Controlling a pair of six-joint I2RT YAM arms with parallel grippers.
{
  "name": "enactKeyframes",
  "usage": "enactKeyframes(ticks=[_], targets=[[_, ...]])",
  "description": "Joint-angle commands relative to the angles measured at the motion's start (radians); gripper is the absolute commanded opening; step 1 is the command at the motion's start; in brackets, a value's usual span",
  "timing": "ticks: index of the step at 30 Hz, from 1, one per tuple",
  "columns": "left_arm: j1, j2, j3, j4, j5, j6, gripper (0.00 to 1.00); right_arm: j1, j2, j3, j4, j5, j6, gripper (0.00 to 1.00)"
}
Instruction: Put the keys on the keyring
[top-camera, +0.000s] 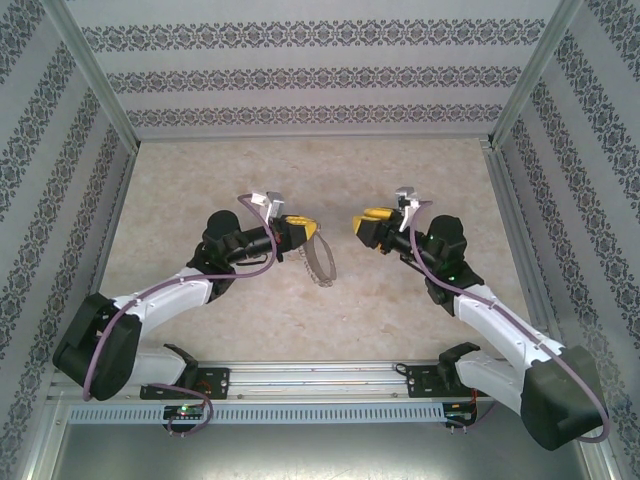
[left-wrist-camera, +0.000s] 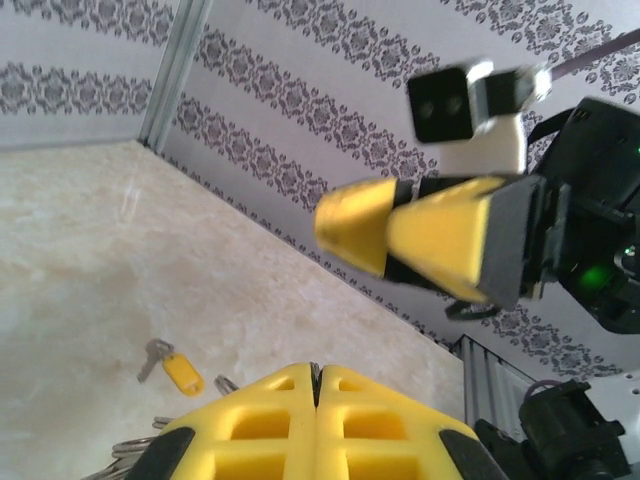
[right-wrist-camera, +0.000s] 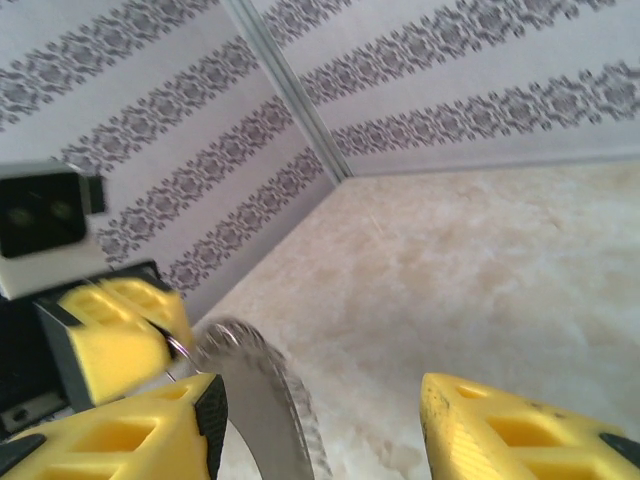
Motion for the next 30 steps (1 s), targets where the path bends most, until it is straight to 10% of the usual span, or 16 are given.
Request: enactKeyframes(ticks=[1,9,30], targets=[[-0.006,0.026,-0.020,0.229,-0.012,0.091,0.00,-0.004,-0.019,-0.038,-0.003,0.024,0.018,0.55],[-0.019,0.146,-0.036,0.514,0.081,0.162,0.00,-0.004,-0.032,-0.039,-0.012,-0.055,-0.066,0.55],[-0.020,0.244,0.045,0.577,0.248,0.097,0.00,-0.001,0.048,0.065,0.005,-0.374,-0.160,0.53]])
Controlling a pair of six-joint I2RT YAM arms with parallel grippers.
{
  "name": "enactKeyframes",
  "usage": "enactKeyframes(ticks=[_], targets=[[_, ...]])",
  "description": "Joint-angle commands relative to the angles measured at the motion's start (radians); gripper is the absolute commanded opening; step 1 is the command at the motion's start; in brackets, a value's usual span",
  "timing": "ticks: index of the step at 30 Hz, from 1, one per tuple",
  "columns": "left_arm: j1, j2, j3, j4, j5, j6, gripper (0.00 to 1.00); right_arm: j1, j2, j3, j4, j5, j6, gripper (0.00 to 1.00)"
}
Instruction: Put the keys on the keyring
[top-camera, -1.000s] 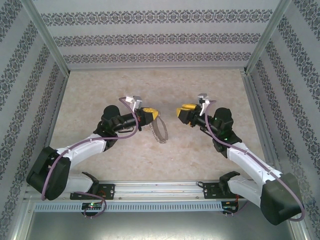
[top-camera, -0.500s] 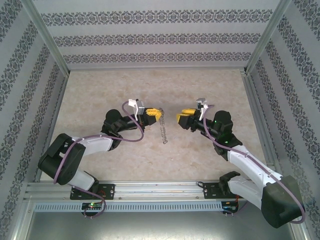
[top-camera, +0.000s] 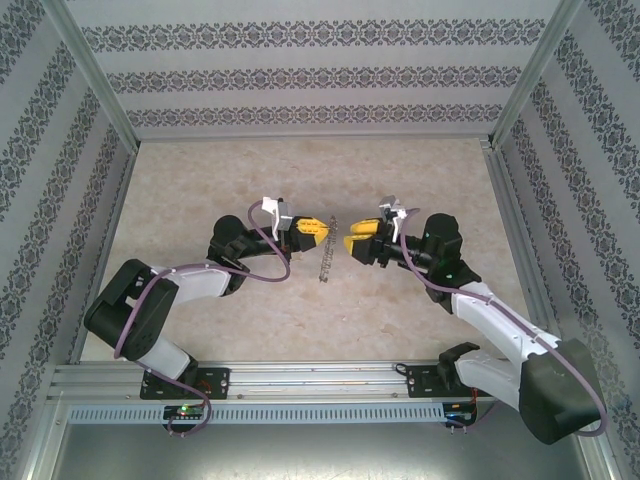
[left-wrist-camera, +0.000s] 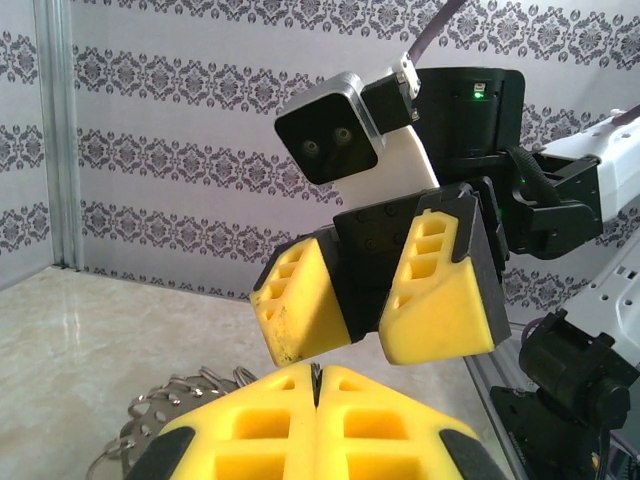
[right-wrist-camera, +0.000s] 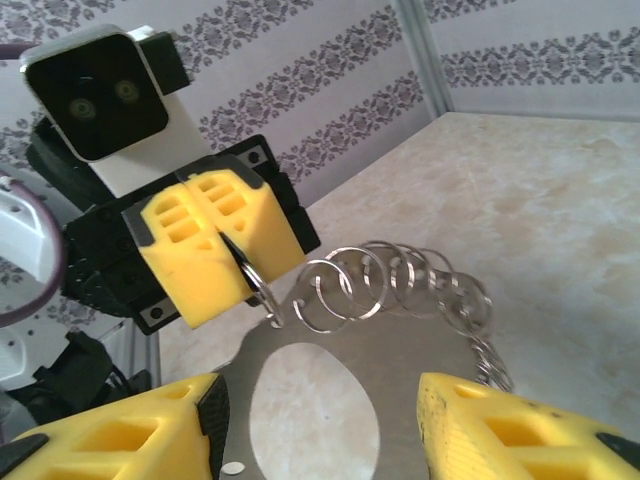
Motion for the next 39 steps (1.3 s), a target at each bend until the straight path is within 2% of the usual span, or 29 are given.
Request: enactKeyframes(ticks=[1,15,32,35,39], targets=[[-0.011,0.007,0.034,0.118,0.037,-0.042,0.00,-0.001,0.015,0.048,0.033,-0.086,-0.015,0.53],[-0.015,0.014,0.034,0.144,0.047,-0.111,0.00,0.043,0.059,0.093,0.062,-0.100,0.001,0.43],[-0.022,0.019,0.033,0.144,0.049,-0.105,0.00,0.073,0.120,0.141,0.079,-0.085,0.002,0.37],[-0.023,0.018,0.032,0.144,0.049,-0.106,0.00,0.077,0.129,0.143,0.077,-0.086,-0.002,0.35],[-0.025,0.018,0.032,0.144,0.047,-0.105,0.00,0.075,0.127,0.133,0.071,-0.089,-0.010,0.25]])
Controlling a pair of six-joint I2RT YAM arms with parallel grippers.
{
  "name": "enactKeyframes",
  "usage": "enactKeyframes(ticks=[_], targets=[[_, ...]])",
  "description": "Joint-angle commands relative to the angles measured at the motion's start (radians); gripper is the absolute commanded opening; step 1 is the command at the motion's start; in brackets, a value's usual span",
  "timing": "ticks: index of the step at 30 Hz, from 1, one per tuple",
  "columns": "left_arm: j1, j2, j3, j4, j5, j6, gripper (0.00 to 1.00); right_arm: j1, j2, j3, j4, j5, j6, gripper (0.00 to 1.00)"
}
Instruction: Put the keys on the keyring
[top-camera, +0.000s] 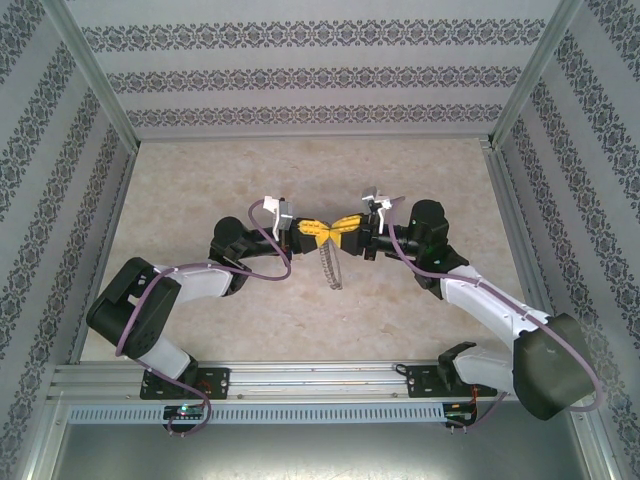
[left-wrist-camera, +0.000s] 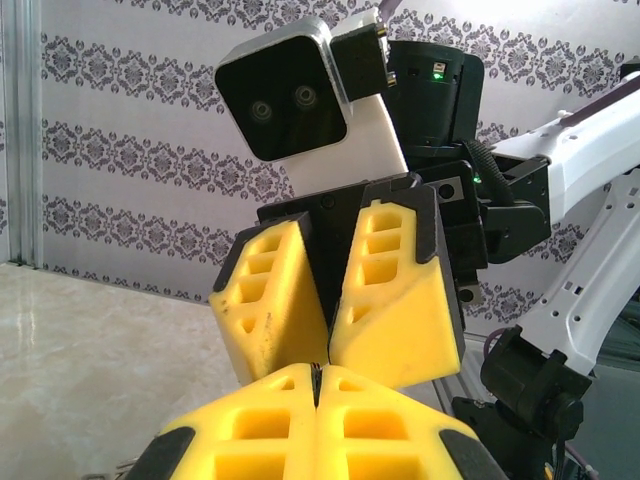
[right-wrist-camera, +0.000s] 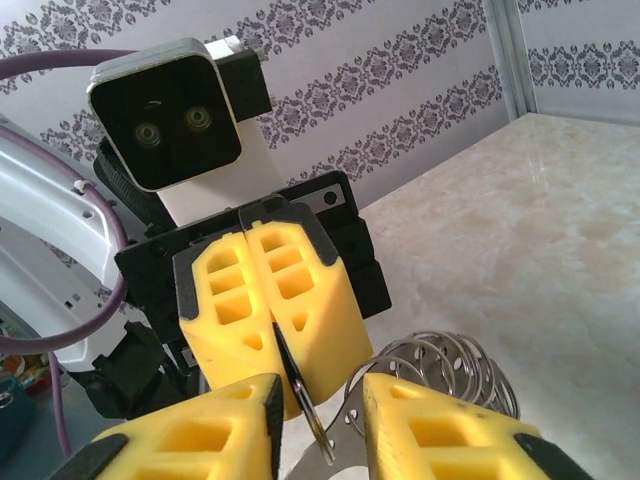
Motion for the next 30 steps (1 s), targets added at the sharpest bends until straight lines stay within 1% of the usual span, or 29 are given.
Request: enactKeyframes(ticks=[1,3,5,6,9,10,11,13,16,18,20,22,26,30], targets=[[-0.012,0.004,0.029,0.093,0.022,-0.012,0.00,0.009,-0.001,0.014,0.031,-0.016,-0.013,0.21],[-0.011,0.004,0.031,0.093,0.022,-0.012,0.00,0.009,-0.005,0.009,0.028,-0.015,-0.016,0.13],[-0.012,0.004,0.033,0.093,0.018,-0.016,0.00,0.007,-0.006,0.006,0.026,-0.016,-0.020,0.02],[-0.012,0.004,0.034,0.093,0.016,-0.022,0.00,0.008,-0.006,0.007,0.023,-0.015,-0.022,0.00],[-0.012,-0.003,0.033,0.094,-0.016,-0.054,0.00,0.005,-0.010,0.000,0.026,0.005,-0.027,0.00],[-0.012,-0.009,0.030,0.093,-0.043,-0.075,0.00,0.000,-0.013,-0.005,0.034,0.014,-0.025,0.00],[-0.012,-0.017,0.026,0.093,-0.067,-0.095,0.03,-0.004,-0.016,-0.009,0.046,0.019,-0.021,0.00],[-0.009,-0.045,0.007,0.090,-0.145,-0.132,0.04,-0.016,-0.024,-0.015,0.069,0.024,-0.008,0.00],[-0.008,-0.108,-0.012,0.004,-0.219,-0.153,0.08,-0.025,-0.037,-0.020,0.099,0.023,0.008,0.00],[-0.008,-0.154,-0.008,-0.108,-0.231,-0.143,0.09,-0.028,-0.044,-0.022,0.108,0.025,0.017,0.00],[-0.008,-0.204,-0.004,-0.213,-0.234,-0.124,0.13,-0.028,-0.049,-0.029,0.138,0.032,0.031,0.00],[-0.009,-0.241,-0.007,-0.277,-0.240,-0.109,0.16,-0.028,-0.048,-0.034,0.170,0.037,0.047,0.00],[-0.008,-0.299,-0.021,-0.350,-0.249,-0.092,0.21,-0.026,-0.034,-0.036,0.251,0.049,0.088,0.00],[-0.009,-0.320,-0.015,-0.422,-0.237,-0.093,0.23,-0.022,-0.009,-0.040,0.359,0.065,0.152,0.00]])
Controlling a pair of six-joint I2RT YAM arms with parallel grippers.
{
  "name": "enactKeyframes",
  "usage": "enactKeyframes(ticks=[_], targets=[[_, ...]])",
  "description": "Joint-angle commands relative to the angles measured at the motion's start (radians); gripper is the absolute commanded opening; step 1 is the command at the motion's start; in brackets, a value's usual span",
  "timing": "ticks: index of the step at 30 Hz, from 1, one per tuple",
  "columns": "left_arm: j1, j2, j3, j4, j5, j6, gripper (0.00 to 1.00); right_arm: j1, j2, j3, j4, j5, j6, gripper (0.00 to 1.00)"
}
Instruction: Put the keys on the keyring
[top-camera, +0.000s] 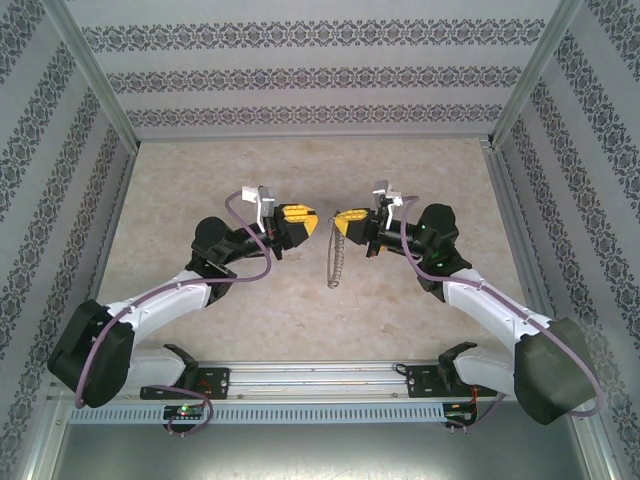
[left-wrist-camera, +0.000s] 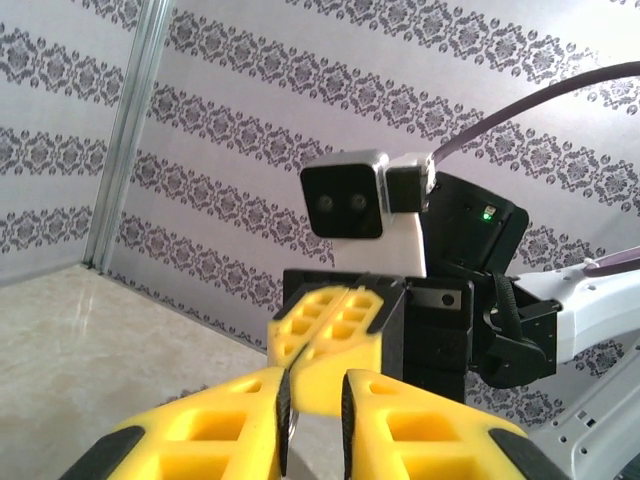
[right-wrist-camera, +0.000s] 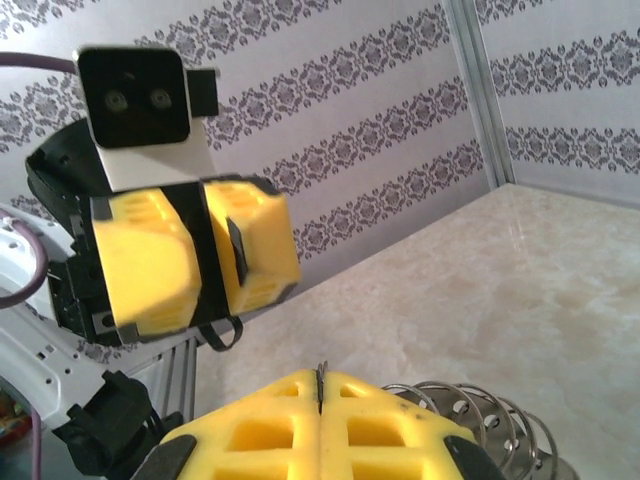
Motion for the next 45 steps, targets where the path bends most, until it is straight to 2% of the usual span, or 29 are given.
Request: enactKeyframes(ticks=[1,7,14,35,45], targets=[[0.004,-0.017,-0.005,-0.104,0.004,0.013,0.24,0.000,0.017,-0.015,0.192,0.025,0.073,0.00],[0.003,0.004,-0.021,-0.050,0.031,-0.035,0.26,0.011,0.075,-0.024,0.374,0.057,0.180,0.00],[0.002,0.044,-0.013,0.032,0.059,-0.088,0.29,0.039,0.123,-0.017,0.482,0.080,0.248,0.00],[0.001,0.108,-0.018,0.258,0.063,-0.185,0.30,0.092,0.152,-0.008,0.489,0.075,0.250,0.00],[0.001,0.141,-0.017,0.353,0.051,-0.219,0.25,0.094,0.162,-0.012,0.485,0.078,0.248,0.00]])
